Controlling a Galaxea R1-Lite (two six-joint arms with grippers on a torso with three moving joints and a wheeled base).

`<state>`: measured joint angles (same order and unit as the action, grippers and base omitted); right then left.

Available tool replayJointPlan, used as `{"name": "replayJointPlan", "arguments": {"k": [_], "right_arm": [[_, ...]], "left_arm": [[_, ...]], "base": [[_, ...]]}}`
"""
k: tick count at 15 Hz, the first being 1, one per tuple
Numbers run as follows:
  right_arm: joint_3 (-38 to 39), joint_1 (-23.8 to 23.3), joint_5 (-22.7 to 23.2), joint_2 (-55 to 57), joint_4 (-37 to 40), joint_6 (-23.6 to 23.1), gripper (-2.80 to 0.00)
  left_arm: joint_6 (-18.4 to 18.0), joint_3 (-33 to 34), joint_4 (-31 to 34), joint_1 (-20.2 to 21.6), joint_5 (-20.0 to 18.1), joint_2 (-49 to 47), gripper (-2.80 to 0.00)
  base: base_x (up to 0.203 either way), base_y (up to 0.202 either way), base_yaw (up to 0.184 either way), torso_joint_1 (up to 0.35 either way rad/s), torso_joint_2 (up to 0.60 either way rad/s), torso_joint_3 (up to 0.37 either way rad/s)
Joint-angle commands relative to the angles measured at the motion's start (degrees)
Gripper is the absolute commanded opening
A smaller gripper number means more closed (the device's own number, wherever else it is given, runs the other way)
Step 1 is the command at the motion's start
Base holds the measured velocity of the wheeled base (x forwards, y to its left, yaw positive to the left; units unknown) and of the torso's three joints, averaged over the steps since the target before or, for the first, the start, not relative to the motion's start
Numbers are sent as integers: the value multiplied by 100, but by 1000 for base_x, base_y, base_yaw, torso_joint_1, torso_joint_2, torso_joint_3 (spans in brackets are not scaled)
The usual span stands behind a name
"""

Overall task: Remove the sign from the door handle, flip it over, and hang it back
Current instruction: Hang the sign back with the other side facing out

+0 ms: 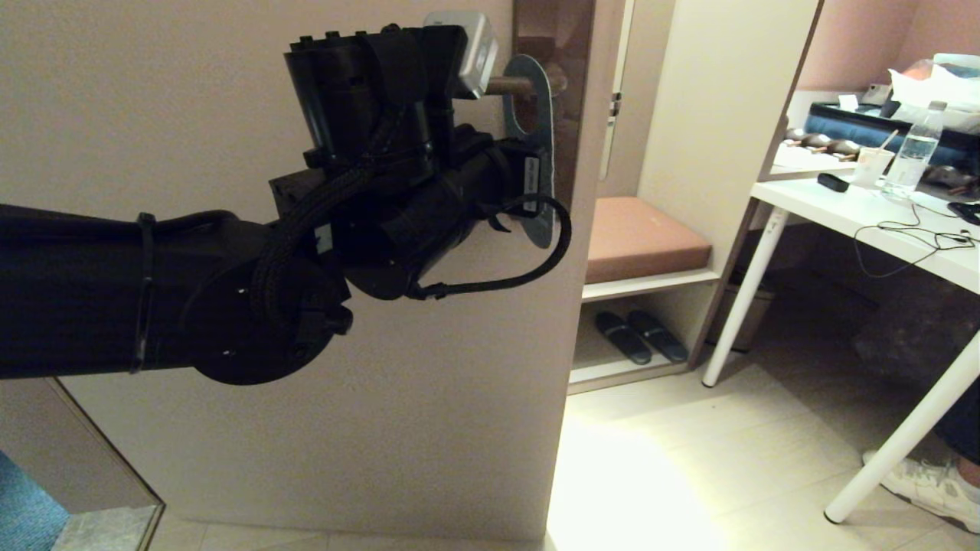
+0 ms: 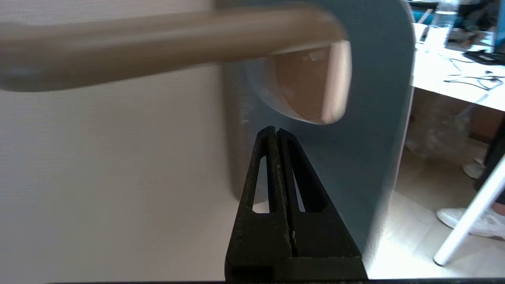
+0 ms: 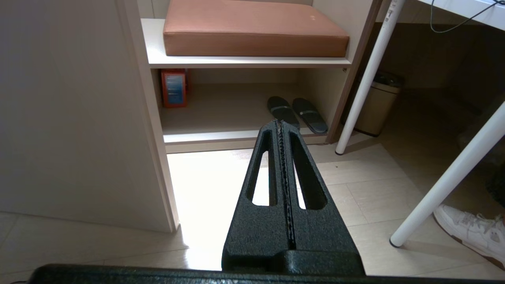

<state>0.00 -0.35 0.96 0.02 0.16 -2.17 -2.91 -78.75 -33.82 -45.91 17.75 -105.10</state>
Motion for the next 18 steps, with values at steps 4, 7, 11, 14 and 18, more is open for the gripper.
{"name": "replayJointPlan", "arguments": {"k": [4, 7, 11, 14, 18], "right_arm": [[0, 0, 9, -2, 2, -3, -280], [0, 0, 0, -2, 2, -3, -280], [0, 0, 9, -2, 2, -3, -280], [0, 0, 0, -2, 2, -3, -280], [0, 0, 0, -2, 2, -3, -280]], "left_arm": [[10, 3, -20, 108, 3, -2, -280], [2, 0, -20, 91, -9, -18, -280], [-16, -15, -20, 32, -14, -29, -280], [-30, -35, -20, -47, -26, -37, -280], [-43, -58, -20, -100, -35, -43, -280]], "base": [[0, 0, 0, 0, 0, 0], [0, 0, 0, 0, 0, 0], [0, 0, 0, 0, 0, 0], [0, 0, 0, 0, 0, 0], [0, 0, 0, 0, 0, 0]]}}
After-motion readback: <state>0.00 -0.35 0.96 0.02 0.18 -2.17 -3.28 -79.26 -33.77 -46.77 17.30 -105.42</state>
